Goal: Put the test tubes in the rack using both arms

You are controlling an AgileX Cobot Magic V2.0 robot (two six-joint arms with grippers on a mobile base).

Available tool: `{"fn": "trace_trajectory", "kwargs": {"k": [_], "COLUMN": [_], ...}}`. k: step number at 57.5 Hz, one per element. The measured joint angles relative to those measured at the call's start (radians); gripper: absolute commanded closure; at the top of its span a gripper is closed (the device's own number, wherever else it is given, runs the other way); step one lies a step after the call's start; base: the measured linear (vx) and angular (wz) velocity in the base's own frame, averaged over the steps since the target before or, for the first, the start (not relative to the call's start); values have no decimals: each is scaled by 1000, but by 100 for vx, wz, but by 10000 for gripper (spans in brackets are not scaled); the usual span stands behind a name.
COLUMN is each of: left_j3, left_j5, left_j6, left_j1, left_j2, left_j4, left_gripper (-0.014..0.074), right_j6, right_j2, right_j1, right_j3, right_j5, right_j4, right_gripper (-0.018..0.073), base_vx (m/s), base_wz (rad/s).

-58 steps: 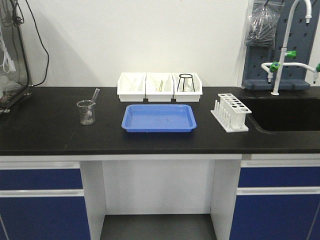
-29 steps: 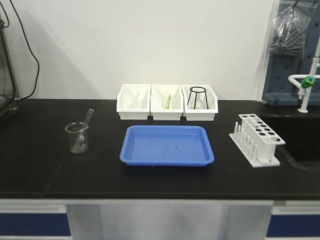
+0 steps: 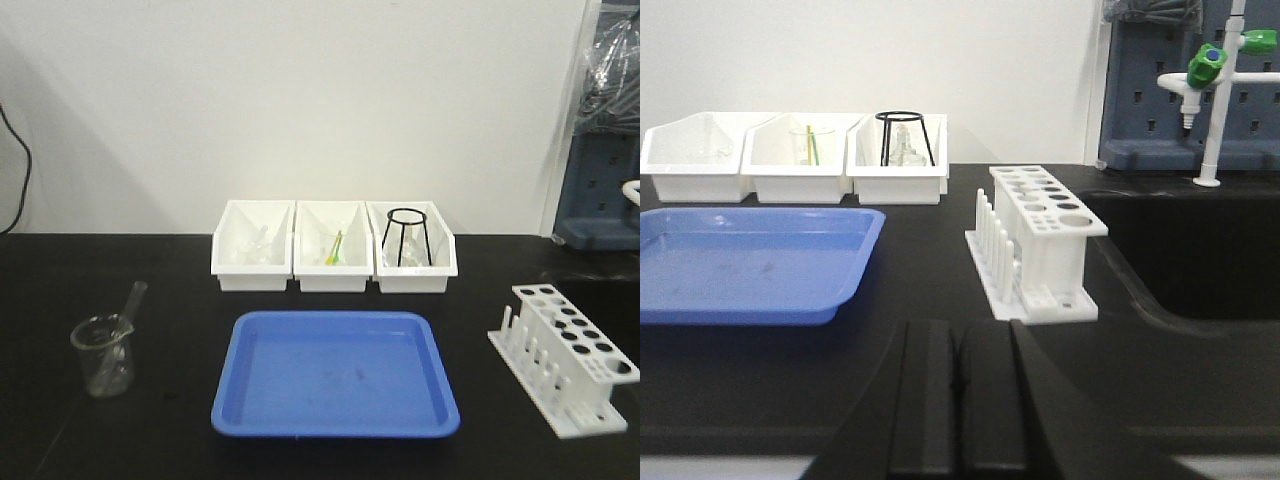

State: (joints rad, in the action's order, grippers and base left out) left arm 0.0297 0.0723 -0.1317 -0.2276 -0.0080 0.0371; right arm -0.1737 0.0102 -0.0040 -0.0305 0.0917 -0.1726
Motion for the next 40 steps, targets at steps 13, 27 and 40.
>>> {"fn": "trace_trajectory", "kwargs": {"k": [13, 27, 40], "left_j3": [0, 0, 0], "left_j5": [0, 0, 0], "left_j6": [0, 0, 0], "left_j1": [0, 0, 0], "left_j2": [0, 0, 0], "left_j4": [0, 0, 0], "left_gripper": [617, 617, 617], "right_j6": [0, 0, 0], "right_j2": [0, 0, 0], "right_j1": [0, 0, 0], "right_j3": [0, 0, 0], "right_j5": [0, 0, 0], "right_j4": [0, 0, 0], "right_gripper": [566, 566, 566], "base_vx": [40, 36, 27], "base_wz": [0, 3, 0]}}
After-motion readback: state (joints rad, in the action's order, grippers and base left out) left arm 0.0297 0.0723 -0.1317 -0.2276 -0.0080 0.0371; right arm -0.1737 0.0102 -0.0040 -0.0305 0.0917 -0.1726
